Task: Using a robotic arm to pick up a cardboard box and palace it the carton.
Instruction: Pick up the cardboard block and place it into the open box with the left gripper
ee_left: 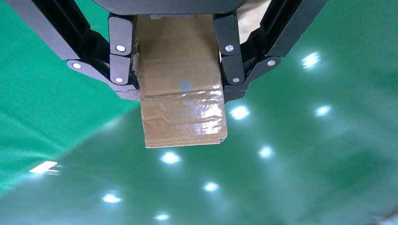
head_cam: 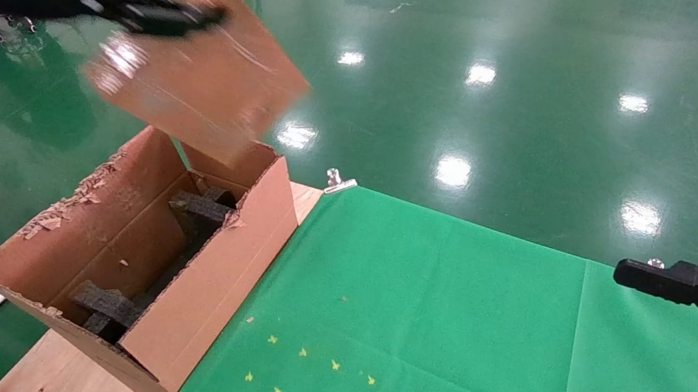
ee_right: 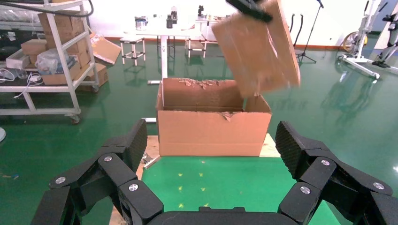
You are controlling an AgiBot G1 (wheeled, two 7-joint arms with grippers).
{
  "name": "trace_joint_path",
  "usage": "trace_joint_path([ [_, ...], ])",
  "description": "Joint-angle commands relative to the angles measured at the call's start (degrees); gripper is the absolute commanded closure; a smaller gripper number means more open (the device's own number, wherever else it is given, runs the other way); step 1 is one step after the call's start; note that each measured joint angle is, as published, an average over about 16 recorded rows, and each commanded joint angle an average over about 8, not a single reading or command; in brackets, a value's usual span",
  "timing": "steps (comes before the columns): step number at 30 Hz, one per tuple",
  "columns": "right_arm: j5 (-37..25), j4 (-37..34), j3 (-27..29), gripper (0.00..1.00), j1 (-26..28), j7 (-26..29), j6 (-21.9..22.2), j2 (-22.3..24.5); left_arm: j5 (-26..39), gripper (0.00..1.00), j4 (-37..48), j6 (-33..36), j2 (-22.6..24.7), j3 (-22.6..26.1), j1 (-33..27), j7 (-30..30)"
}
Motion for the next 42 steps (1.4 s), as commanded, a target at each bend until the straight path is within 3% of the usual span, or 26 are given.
trace_joint_path([
  [1, 0.0, 0.0, 0.0, 0.00, 0.0, 0.0, 0.0, 0.0, 1.2, 1.00, 1.4, 0.3, -1.7, -0.6, -2.0, 1.5],
  [9, 0.0, 0.0, 0.0, 0.00, 0.0, 0.0, 0.0, 0.0, 0.9, 1.00, 14.2, -1.3, -5.0, -0.3, 3.3, 12.3],
  [16, 0.0, 0.0, 0.0, 0.00, 0.0, 0.0, 0.0, 0.0, 0.8, 1.00, 24.6, -6.1, -4.8, 0.2, 9.3, 18.3],
  [25, 0.0, 0.0, -0.1, 0.00, 0.0, 0.0, 0.0, 0.0, 2.9, 1.00, 32.5, -13.0, -2.5, 1.1, 13.0, 22.5],
  [42, 0.1, 0.0, -0.1, 0.00, 0.0, -0.1, 0.0, 0.0, 4.4, 1.00, 50.0, -20.8, 5.2, 1.9, 13.7, 29.9],
])
